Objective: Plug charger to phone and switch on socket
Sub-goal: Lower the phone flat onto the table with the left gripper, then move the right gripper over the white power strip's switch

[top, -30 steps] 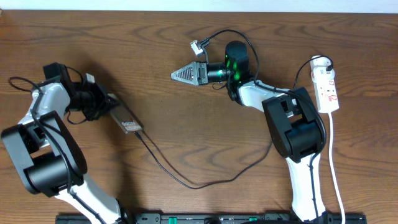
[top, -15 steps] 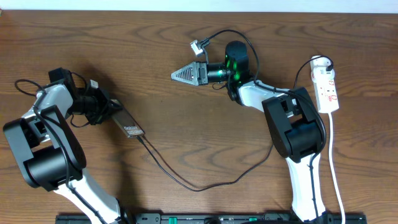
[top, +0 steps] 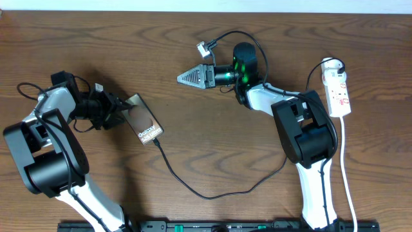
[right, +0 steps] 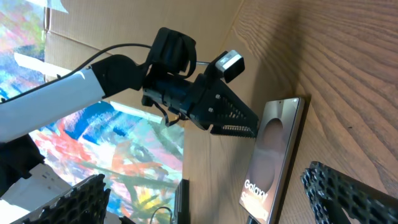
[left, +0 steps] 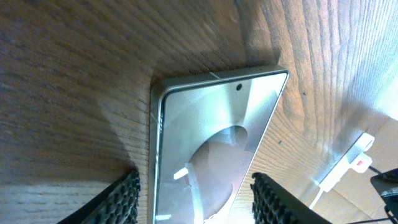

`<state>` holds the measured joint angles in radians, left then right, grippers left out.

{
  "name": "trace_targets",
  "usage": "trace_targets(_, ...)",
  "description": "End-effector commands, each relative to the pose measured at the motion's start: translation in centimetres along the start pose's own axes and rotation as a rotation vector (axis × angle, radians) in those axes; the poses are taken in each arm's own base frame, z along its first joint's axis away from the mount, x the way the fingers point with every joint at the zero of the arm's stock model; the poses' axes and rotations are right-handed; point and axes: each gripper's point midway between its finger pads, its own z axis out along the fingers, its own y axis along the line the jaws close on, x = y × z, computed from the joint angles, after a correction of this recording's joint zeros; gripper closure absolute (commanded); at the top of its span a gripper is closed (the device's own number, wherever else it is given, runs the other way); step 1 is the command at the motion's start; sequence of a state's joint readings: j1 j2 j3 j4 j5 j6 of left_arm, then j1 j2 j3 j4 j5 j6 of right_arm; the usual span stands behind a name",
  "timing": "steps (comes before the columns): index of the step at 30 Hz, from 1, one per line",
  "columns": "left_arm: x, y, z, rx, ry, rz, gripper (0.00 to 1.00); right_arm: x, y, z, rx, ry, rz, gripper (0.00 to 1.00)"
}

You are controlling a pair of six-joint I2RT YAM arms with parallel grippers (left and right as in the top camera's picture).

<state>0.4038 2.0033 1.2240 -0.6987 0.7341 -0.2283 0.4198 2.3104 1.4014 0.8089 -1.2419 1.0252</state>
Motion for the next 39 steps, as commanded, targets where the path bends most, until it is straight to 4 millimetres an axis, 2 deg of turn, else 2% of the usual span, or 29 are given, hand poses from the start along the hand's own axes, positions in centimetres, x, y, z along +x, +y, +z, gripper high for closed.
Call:
trace_targets(1, 0.6, 1.5, 0.5, -0.057, 0.025, -0.019, 0.35, -0.2, 0.4, 0.0, -0.009, 0.006, -0.034, 0.01)
trace_targets(6, 0.9, 1.5, 0.5, -0.060, 0.036, -0.028, 0.26, -0.2, 0.4, 0.0, -0.011, 0.010, -0.033, 0.01)
trace_targets(12, 1.3, 1.0, -0.2, -0.058, 0.032, -0.024, 0.25, -0.1, -0.1, 0.0, 0.005, 0.006, 0.002, 0.01)
trace_targets(16, 0.9, -1.2, -2.7, -0.034, -0.047, 0.041, 0.25, -0.1, -2.2, -0.2, 0.082, -0.030, 0.094, 0.01)
trace_targets(21, 1.7, -5.8, -8.4, 0.012, -0.215, 0.204, 0.13, 1.1, -6.5, -1.0, 0.254, -0.062, 0.210, 0.01)
trace_targets(24, 2.3, -7.3, -10.5, 0.029, -0.275, 0.252, 0.12, 1.4, -7.8, -2.1, 0.324, -0.072, 0.235, 0.01)
trace_targets(27, 2.8, -8.3, -11.8, 0.040, -0.314, 0.282, 0.11, 1.3, -8.3, -3.8, 0.410, -0.079, 0.242, 0.01)
trace_targets(30, 3.0, -8.5, -12.1, 0.043, -0.323, 0.290, 0.11, 0.8, -7.9, -6.7, 0.573, -0.088, 0.213, 0.01)
trace_targets(31, 3.0, -8.4, -12.0, 0.042, -0.318, 0.287, 0.11, 0.3, -7.1, -8.3, 0.663, -0.094, 0.190, 0.01)
trace_targets(33, 3.0, -8.4, -12.0, 0.042, -0.319, 0.288, 0.11, -0.3, -5.6, -10.4, 0.766, -0.109, 0.170, 0.01)
trace_targets(39, 3.0, -8.4, -12.0, 0.040, -0.319, 0.298, 0.11, -1.8, 0.5, -19.1, 1.117, -0.257, 0.137, 0.01)
